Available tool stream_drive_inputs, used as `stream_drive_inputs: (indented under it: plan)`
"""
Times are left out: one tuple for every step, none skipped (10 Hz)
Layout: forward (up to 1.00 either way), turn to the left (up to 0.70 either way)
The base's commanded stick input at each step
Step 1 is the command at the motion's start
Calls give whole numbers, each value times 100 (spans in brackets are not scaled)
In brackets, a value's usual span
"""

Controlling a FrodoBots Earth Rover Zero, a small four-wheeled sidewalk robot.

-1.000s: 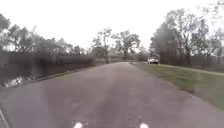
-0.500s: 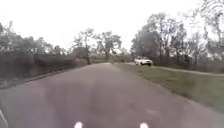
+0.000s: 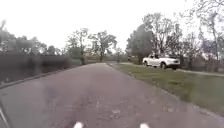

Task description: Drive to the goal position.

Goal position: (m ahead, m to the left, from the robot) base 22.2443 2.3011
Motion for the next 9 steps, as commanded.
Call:
stream_drive_inputs:
  plan:
    - [100,2]
    - [100,2]
    - [100,2]
    - [100,2]
    - [100,2]
    - [100,2]
    - [100,2]
    - [100,2]
    - [100,2]
